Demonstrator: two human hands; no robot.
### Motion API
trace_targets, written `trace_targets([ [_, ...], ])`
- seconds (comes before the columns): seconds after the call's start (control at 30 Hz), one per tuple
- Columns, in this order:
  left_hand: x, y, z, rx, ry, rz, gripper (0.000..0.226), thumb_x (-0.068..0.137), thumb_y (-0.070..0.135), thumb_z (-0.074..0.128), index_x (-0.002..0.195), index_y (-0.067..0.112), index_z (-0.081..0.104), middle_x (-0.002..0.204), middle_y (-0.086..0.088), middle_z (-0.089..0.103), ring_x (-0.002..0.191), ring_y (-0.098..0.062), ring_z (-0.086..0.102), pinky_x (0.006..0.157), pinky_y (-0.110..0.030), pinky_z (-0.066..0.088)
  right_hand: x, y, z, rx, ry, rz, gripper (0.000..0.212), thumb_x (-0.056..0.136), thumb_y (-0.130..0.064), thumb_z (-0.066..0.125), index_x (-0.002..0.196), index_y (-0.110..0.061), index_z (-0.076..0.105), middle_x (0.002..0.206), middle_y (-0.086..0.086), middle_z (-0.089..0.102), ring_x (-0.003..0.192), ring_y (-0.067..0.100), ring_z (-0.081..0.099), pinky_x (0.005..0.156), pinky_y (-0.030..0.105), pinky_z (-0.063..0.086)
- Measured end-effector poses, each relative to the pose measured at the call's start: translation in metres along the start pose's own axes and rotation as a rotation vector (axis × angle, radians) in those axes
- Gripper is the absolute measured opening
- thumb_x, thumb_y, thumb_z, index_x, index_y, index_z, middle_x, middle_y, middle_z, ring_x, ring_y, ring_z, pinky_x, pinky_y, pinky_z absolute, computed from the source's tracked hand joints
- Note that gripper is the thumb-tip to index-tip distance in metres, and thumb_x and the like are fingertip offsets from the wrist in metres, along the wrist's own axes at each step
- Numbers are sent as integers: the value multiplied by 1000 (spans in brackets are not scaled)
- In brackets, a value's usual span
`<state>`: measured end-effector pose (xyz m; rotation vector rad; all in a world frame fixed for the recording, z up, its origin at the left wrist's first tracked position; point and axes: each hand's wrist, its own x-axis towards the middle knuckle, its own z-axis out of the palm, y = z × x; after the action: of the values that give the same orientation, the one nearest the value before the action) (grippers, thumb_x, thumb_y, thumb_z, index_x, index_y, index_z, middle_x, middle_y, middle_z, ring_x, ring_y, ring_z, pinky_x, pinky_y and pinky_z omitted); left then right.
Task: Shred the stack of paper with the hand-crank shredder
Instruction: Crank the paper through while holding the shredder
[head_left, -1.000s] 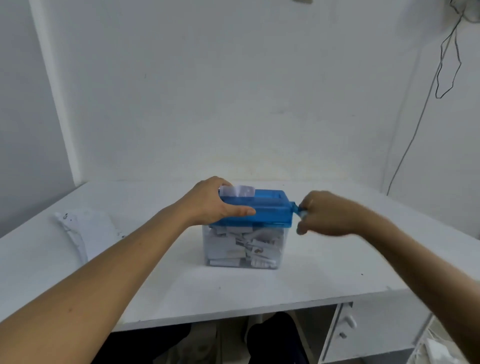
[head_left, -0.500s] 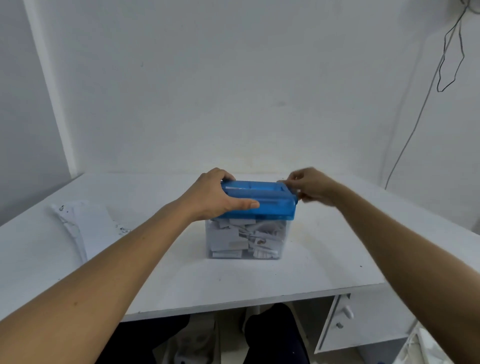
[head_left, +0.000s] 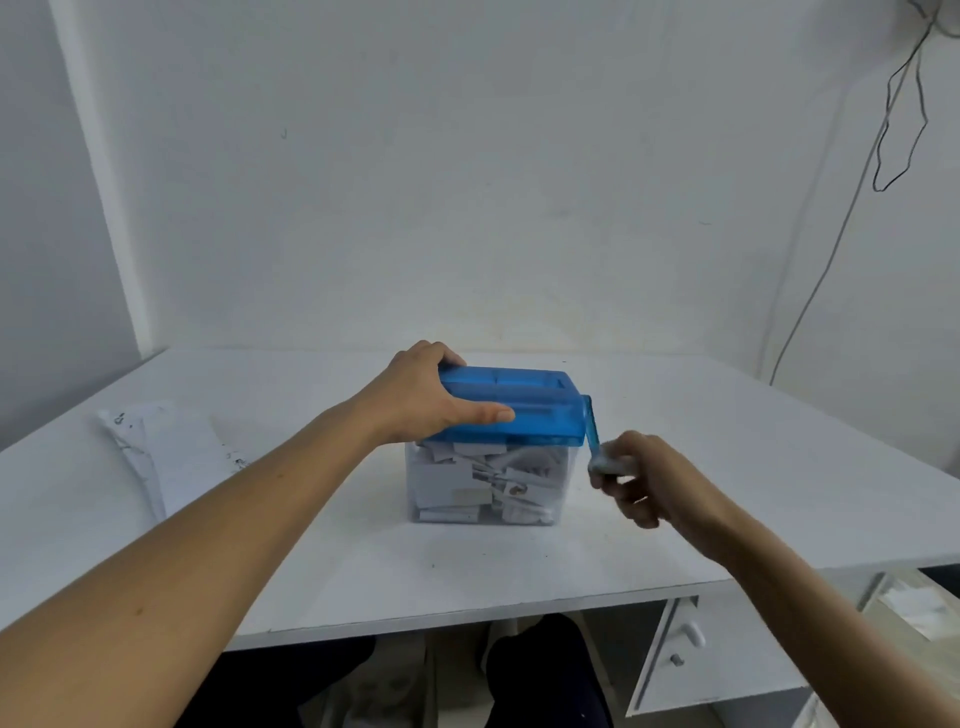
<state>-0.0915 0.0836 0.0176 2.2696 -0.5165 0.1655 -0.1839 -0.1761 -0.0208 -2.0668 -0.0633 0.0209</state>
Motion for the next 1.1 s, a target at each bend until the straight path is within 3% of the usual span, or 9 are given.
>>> trace_targets([
  [0.1, 1, 0, -1, 17, -13, 10, 74, 61, 68, 84, 115, 31, 51, 113, 15, 50, 97, -3, 53, 72, -17, 43, -8, -16, -18, -72, -77, -111, 37, 98, -34, 54, 74, -6, 59, 62, -2, 46, 52, 10, 40, 49, 22, 35],
  [0.23, 2, -1, 1, 21, -20, 17, 72, 63, 66, 84, 115, 30, 51, 114, 14, 51, 97, -3, 54, 72, -17, 43, 14, -40, -37, 145, -30, -217, 41, 88, -37, 61, 61, -9, 47, 55, 1, 33, 47, 17, 31, 44, 25, 29],
  [0.4, 3, -3, 3, 14, -4, 15, 77, 59, 70, 83, 116, 31, 50, 116, 11, 50, 97, -4, 53, 70, -16, 42, 64, -46, -38, 189, 284, -180, 39, 92, -51, 65, 87, -12, 69, 68, -1, 49, 53, 12, 45, 50, 25, 39],
  [0.53, 3, -3, 3, 4, 9, 19, 78, 57, 72, 83, 116, 31, 51, 114, 13, 51, 97, -4, 54, 71, -17, 43, 100, -42, -28, 229, 348, -129, 37, 96, -44, 63, 103, -7, 66, 89, 2, 64, 68, 14, 55, 58, 25, 48],
  [0.63, 3, -2, 3, 8, 9, 29, 86, 49, 79, 76, 116, 32, 51, 114, 14, 51, 98, -4, 54, 73, -18, 44, 111, -37, -26, 166, 400, -125, 29, 95, -36, 67, 93, -7, 63, 80, 3, 65, 67, 15, 55, 56, 23, 48],
  [0.8, 0, 0, 3, 7, 4, 38, 87, 48, 79, 73, 117, 31, 51, 113, 15, 51, 98, -3, 54, 71, -17, 43, 114, -16, -14, 73, 340, 48, 37, 95, -39, 67, 85, -3, 65, 71, 7, 58, 61, 17, 51, 58, 27, 51],
  [0.9, 1, -2, 5, 17, 17, 28, 78, 58, 74, 79, 117, 32, 51, 113, 15, 49, 99, -3, 53, 72, -16, 42, 102, 2, -3, -80, 242, 176, 24, 97, -9, 55, 74, -5, 57, 65, 6, 51, 54, 13, 42, 49, 22, 38],
  [0.97, 2, -3, 4, 40, 29, 28, 74, 62, 73, 80, 116, 32, 51, 113, 16, 49, 102, -4, 52, 74, -18, 42, 91, 13, 1, -34, 95, 259, 21, 90, 0, 48, 71, -7, 53, 64, 4, 49, 52, 11, 36, 48, 21, 30],
  [1.1, 2, -3, 5, 47, 22, 23, 74, 61, 73, 80, 117, 32, 52, 114, 16, 49, 103, -3, 52, 77, -19, 43, 83, 18, -9, -192, -80, 332, 13, 91, -15, 54, 82, -9, 59, 68, 1, 57, 53, 11, 41, 49, 21, 30],
])
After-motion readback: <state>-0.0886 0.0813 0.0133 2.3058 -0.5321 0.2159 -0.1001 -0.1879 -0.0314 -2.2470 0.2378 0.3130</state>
